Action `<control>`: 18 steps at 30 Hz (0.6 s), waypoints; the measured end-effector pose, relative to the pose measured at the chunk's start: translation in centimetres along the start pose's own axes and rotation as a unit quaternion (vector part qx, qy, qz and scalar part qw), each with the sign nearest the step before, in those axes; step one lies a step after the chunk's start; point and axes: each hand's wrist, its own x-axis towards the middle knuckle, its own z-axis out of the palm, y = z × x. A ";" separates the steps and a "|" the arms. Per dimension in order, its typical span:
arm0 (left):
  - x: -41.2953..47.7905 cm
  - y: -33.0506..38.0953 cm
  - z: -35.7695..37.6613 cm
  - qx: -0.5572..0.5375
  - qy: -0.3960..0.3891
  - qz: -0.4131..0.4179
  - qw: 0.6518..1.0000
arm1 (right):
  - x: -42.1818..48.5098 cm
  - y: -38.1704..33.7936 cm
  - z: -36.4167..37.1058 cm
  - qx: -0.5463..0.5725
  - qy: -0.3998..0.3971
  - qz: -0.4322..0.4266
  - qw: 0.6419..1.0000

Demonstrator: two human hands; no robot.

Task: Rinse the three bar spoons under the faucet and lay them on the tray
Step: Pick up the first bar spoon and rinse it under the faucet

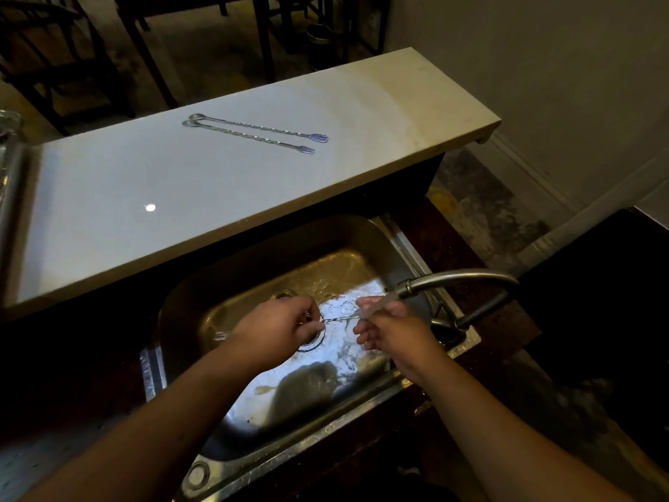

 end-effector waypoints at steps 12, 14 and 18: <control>-0.1 -0.8 0.5 0.023 -0.001 0.001 1.000 | 0.2 0.3 0.2 -0.012 -0.006 0.000 1.000; -0.3 -0.7 0.5 0.030 -0.001 0.007 1.000 | 0.2 0.2 0.2 -0.003 -0.005 0.006 1.000; -0.6 -0.5 0.5 -0.004 0.002 -0.005 1.000 | -0.2 -0.3 0.2 -0.016 -0.004 0.006 1.000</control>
